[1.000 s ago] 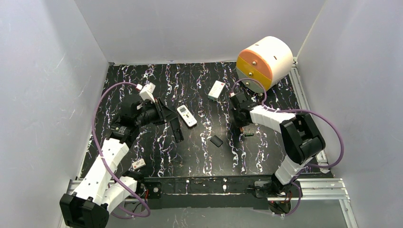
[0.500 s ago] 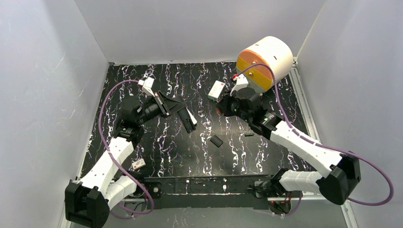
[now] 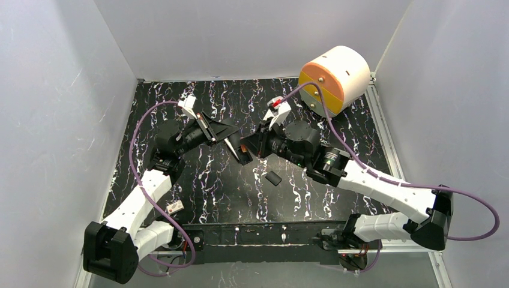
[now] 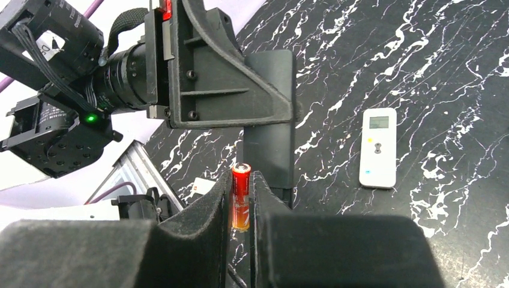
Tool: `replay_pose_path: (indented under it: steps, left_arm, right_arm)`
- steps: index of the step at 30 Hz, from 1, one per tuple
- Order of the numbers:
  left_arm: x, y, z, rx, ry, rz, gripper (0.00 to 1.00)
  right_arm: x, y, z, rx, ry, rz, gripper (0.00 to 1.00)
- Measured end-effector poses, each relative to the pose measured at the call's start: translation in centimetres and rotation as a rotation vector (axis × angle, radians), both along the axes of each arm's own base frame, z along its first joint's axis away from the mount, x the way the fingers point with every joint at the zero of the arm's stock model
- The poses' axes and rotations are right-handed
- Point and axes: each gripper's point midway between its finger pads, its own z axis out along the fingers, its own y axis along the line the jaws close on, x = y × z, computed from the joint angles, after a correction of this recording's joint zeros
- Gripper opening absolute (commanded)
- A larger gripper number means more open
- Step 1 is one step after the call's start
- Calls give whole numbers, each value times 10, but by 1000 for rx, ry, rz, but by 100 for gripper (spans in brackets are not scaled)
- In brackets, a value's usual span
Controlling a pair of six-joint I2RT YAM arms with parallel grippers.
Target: Load the batteries into the remote control
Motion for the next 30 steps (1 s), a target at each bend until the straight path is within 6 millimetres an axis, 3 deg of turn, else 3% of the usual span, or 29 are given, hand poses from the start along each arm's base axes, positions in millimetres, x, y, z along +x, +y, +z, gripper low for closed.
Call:
replay_pose_path:
  steps: [9,23,30]
  left_arm:
    - [0,-1,3,-25,26,-1,0]
    - [-3,-2,4,-43,52,-11,0]
    - [1,-3,0,-51,87,-10,0]
  right_arm:
    - [-7,15,-14,-73,-39,22,9]
    - [-6,11,-24,-151,-104,18,7]
    - [-12,8,-39,-152,-111,32,4]
